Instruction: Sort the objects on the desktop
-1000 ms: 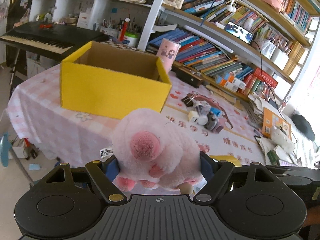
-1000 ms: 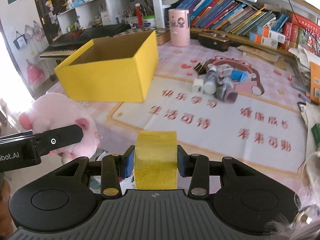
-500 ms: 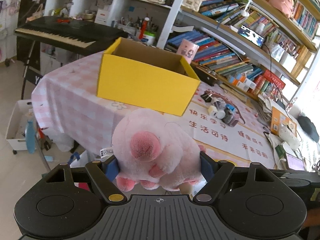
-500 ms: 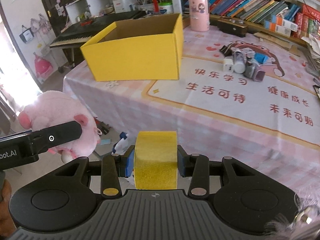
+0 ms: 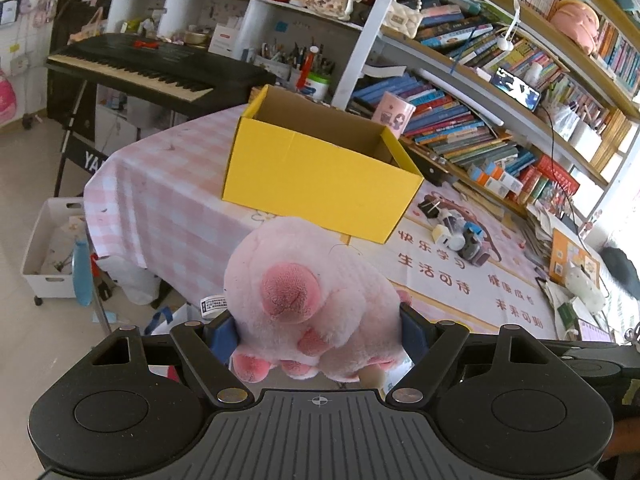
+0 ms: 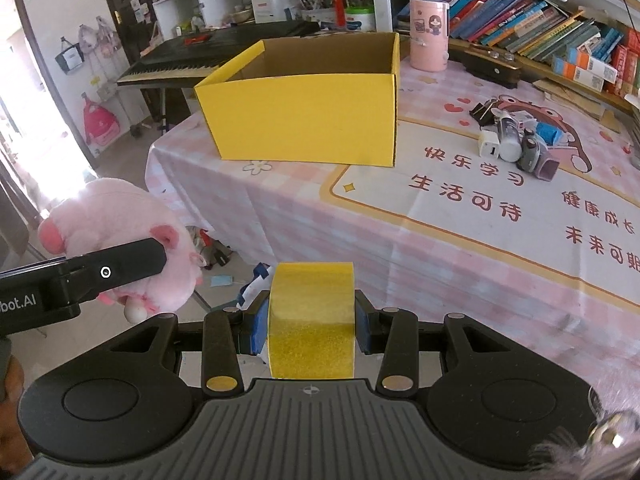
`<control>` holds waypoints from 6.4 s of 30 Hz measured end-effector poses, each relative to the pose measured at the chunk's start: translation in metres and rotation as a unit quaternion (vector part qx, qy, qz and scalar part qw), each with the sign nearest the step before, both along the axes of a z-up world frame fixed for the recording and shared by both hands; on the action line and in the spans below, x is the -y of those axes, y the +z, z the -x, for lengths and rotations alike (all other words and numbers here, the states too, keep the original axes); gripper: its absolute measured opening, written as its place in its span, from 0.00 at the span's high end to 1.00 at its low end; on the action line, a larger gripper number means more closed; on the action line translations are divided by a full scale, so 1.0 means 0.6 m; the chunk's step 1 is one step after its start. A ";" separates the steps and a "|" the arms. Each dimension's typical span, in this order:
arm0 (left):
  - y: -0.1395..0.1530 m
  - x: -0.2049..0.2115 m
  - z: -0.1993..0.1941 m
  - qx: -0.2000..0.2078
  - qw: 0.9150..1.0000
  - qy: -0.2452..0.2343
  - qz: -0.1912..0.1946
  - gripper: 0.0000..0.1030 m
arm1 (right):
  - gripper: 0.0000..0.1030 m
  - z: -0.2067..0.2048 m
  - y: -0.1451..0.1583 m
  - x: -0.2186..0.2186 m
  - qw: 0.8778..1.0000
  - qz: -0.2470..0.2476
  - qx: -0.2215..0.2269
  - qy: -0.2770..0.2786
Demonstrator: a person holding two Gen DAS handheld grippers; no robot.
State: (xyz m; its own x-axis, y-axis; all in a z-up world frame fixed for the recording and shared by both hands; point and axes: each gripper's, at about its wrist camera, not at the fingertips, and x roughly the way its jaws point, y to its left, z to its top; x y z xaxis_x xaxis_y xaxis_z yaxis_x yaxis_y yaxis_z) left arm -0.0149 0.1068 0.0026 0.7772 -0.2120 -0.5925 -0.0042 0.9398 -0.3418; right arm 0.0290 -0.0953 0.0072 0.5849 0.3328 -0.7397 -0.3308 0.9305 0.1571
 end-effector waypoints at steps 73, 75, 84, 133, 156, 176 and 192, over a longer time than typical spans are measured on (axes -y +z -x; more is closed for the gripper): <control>0.127 -0.001 -0.200 0.130 0.991 0.022 -0.028 0.21 | 0.62 -0.232 0.167 0.002 0.988 -0.053 0.128 0.062; 0.135 0.004 -0.217 0.139 0.989 0.027 -0.035 0.21 | 0.62 -0.255 0.179 0.003 0.987 -0.053 0.138 0.066; 0.134 0.015 -0.296 0.126 0.988 0.046 -0.071 0.20 | 0.63 -0.356 0.192 -0.007 0.982 -0.045 0.162 0.089; 0.033 0.082 -0.589 -0.060 0.969 -0.019 -0.238 0.06 | 0.41 -0.684 0.037 -0.115 0.983 0.067 0.008 0.173; 0.133 0.006 -0.400 0.052 0.982 0.094 -0.154 0.04 | 0.29 -0.489 0.164 -0.014 0.986 -0.014 0.156 0.056; 0.116 -0.020 -0.250 0.058 0.985 0.103 -0.128 0.04 | 0.26 -0.281 0.123 0.032 0.986 0.006 0.165 -0.038; 0.077 0.000 -0.159 0.029 0.988 0.088 -0.123 0.04 | 0.26 -0.162 0.064 0.034 0.989 0.029 0.135 -0.057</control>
